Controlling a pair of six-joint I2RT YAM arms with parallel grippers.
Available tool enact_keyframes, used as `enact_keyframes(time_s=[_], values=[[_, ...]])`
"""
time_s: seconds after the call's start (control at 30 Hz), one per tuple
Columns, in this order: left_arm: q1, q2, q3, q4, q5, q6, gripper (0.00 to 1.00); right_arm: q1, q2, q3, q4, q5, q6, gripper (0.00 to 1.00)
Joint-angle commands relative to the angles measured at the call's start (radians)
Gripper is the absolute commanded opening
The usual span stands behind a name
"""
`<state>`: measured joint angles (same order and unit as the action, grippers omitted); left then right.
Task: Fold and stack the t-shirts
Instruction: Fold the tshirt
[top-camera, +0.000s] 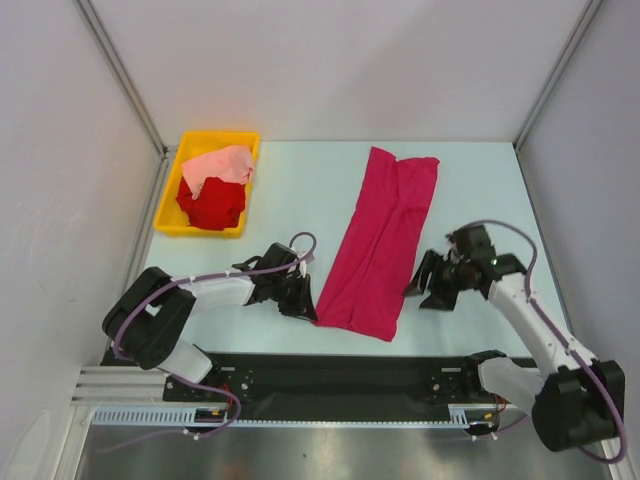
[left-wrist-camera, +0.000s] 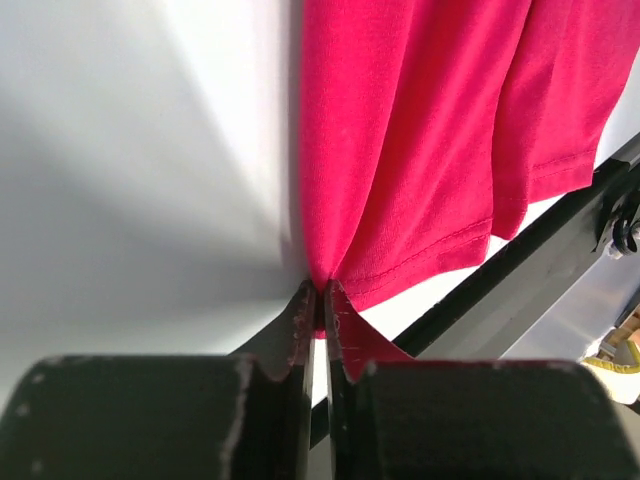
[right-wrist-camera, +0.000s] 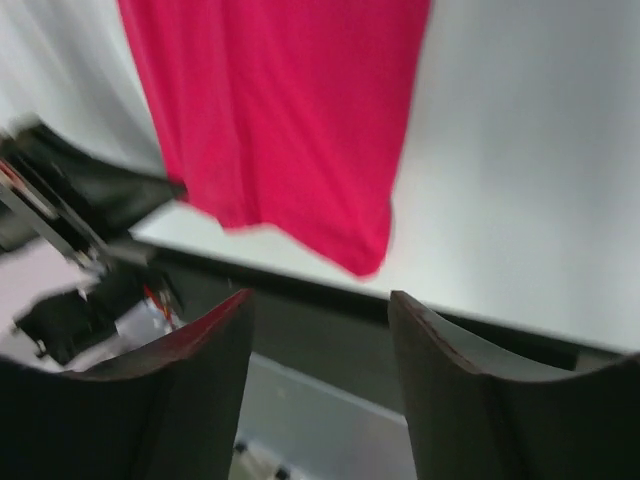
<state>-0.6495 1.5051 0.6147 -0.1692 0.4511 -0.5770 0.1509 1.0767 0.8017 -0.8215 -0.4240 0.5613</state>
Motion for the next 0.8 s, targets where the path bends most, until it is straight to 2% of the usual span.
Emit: enact_keyframes(time_s=[0.0, 0.13, 0.17, 0.2, 0.23, 0.33, 0.53, 0.7, 0.77], values=[[-0.004, -0.028, -0.009, -0.03, -0.028, 0.02, 0.08, 0.131, -0.169, -0.137, 0.053, -0.048, 0.228, 0.6], [-0.004, -0.036, -0.006, -0.035, -0.049, 0.026, 0.05, 0.297, -0.288, -0.294, 0.165, -0.013, 0.426, 0.59], [-0.004, -0.037, -0.003, -0.039, -0.052, 0.025, 0.08, 0.324, -0.3, -0.318, 0.188, -0.001, 0.457, 0.59], [-0.004, -0.04, 0.0, -0.044, -0.055, 0.023, 0.21, 0.346, -0.31, -0.361, 0.205, 0.011, 0.515, 0.59], [-0.004, -0.048, 0.006, -0.056, -0.057, 0.023, 0.28, 0.387, -0.316, -0.378, 0.238, 0.02, 0.537, 0.59], [-0.004, -0.059, 0.011, -0.066, -0.061, 0.023, 0.39, 0.435, -0.296, -0.423, 0.303, 0.051, 0.586, 0.6], [-0.004, -0.007, 0.023, -0.046, -0.028, 0.025, 0.42, 0.467, -0.204, -0.43, 0.331, 0.137, 0.583, 0.59], [-0.001, 0.05, 0.04, -0.03, -0.005, 0.026, 0.42, 0.441, -0.189, -0.453, 0.355, 0.172, 0.586, 0.49], [-0.001, 0.061, 0.049, -0.033, 0.0, 0.028, 0.41, 0.427, -0.178, -0.476, 0.384, 0.144, 0.592, 0.48]])
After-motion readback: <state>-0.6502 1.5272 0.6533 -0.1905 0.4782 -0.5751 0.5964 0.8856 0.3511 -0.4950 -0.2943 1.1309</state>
